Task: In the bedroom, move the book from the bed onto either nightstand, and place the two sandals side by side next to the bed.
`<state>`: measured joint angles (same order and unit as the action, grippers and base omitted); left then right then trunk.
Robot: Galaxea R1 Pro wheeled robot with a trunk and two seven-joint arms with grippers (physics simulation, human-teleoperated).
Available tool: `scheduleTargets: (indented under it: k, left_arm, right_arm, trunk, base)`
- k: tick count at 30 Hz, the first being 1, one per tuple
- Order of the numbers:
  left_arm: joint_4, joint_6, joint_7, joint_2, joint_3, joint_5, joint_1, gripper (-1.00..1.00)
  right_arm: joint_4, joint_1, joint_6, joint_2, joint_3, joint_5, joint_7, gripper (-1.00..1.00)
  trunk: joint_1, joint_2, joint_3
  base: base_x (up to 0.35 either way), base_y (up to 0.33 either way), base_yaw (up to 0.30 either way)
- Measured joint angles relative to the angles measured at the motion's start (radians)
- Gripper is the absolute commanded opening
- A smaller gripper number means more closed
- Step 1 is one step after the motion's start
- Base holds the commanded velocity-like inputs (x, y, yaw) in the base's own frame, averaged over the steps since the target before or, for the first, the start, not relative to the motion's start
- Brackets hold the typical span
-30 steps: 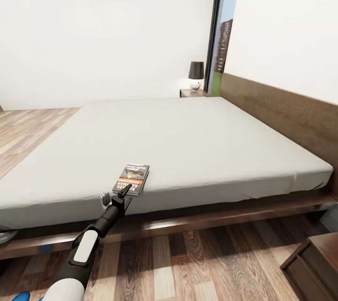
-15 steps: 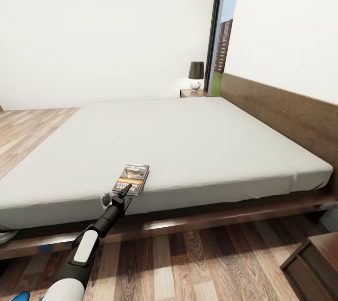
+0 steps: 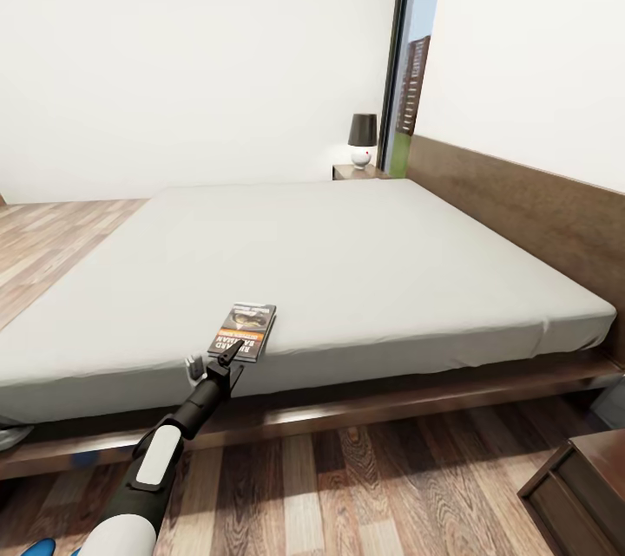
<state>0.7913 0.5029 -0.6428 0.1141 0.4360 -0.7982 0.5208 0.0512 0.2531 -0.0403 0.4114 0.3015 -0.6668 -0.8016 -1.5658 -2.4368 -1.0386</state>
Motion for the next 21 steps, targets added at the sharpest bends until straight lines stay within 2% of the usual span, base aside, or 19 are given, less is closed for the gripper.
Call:
scheduleTargets:
  k: [21]
  left_arm:
    - [-0.04, -0.001, 0.0, -0.002, 0.014, 0.0, 0.0, 1.0]
  right_arm:
    - [0.0, 0.0, 0.0, 0.0, 0.0, 0.0, 0.0, 1.0]
  trunk:
    - [0.0, 0.0, 0.0]
  base:
    - [0.0, 0.0, 0.0]
